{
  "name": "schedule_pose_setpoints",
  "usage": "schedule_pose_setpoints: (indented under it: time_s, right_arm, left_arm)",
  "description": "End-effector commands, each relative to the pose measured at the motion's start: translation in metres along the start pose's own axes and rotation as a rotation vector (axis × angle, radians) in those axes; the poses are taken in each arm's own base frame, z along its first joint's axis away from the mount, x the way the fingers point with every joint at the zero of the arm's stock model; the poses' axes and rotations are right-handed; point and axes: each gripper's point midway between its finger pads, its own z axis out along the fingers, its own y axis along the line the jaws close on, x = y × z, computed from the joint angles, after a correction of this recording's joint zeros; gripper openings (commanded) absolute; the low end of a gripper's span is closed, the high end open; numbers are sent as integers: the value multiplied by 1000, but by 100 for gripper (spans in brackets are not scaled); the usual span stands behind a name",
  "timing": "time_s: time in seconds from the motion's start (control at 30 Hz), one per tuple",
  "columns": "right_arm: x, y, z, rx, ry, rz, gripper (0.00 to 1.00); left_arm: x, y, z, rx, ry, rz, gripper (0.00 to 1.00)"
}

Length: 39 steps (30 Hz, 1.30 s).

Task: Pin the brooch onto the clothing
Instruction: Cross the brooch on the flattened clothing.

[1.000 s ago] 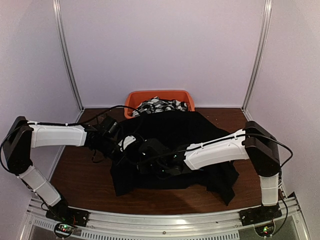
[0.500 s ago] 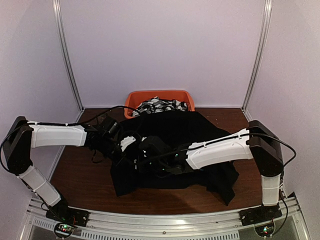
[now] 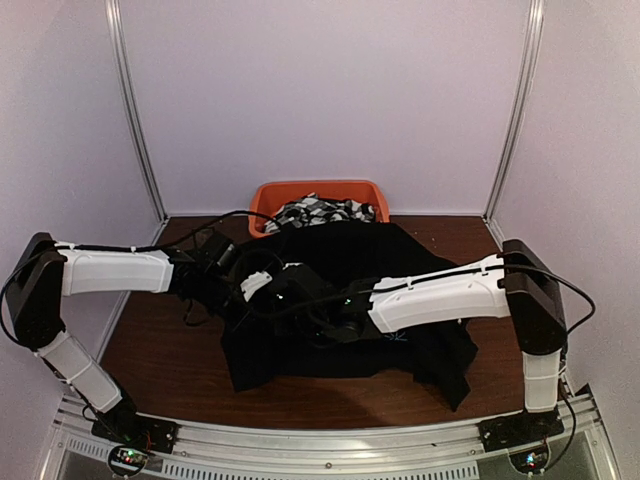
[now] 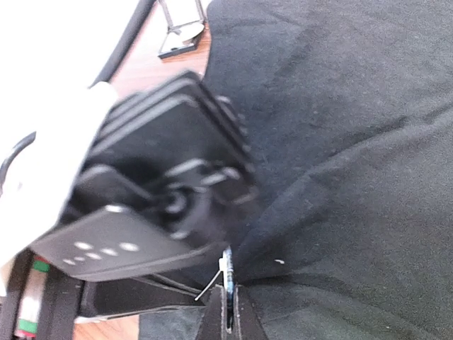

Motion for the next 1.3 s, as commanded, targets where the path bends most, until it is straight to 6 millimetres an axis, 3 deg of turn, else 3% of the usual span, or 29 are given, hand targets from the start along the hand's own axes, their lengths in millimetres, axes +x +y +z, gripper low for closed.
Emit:
schedule_pose_setpoints:
  time_s: [0.0, 0.17, 0.57, 1.27]
  right_arm:
    - [9, -18, 6, 94, -1, -21, 0]
    - [15, -25, 8, 122, 7, -27, 0]
    - [16, -14, 12, 93, 20, -30, 0]
    - [18, 8, -2, 8, 33, -88, 0]
  left_arm:
    - [-14, -6, -7, 16, -60, 30, 0]
    - [-16, -8, -10, 20, -72, 39, 0]
    - [-19, -11, -12, 34, -85, 43, 0]
    - [-14, 2, -10, -32, -60, 30, 0]
